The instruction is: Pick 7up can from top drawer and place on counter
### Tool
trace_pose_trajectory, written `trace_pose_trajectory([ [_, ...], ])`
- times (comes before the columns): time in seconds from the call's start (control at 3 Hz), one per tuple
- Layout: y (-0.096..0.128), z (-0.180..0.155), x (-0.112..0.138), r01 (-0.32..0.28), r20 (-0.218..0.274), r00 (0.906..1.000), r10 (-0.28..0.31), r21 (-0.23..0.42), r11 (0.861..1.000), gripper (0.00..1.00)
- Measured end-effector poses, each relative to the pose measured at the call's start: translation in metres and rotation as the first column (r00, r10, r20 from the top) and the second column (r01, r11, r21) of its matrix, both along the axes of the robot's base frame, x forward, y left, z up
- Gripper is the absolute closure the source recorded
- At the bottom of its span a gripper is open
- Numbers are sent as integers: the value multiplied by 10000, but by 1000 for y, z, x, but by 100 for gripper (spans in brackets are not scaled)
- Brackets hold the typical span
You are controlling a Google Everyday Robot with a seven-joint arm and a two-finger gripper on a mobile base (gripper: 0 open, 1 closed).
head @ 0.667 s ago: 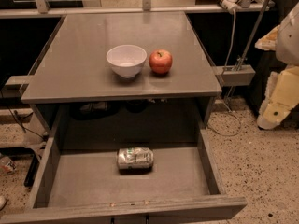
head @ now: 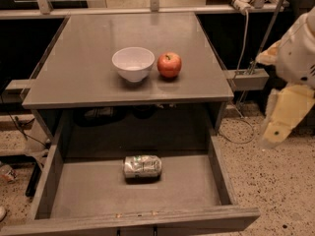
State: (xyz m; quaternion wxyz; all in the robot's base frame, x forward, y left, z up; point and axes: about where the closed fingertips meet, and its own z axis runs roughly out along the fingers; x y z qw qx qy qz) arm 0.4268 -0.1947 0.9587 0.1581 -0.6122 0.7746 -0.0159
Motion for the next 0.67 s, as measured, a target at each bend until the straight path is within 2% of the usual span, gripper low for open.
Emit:
trace_pose_trajectory([
  [0.33,52,-39,-27,-522,-748,9956,571,661,9964,0],
  [0.67,111,-67,-54,-1019,-1561,9800,1238,1412,9847,0],
])
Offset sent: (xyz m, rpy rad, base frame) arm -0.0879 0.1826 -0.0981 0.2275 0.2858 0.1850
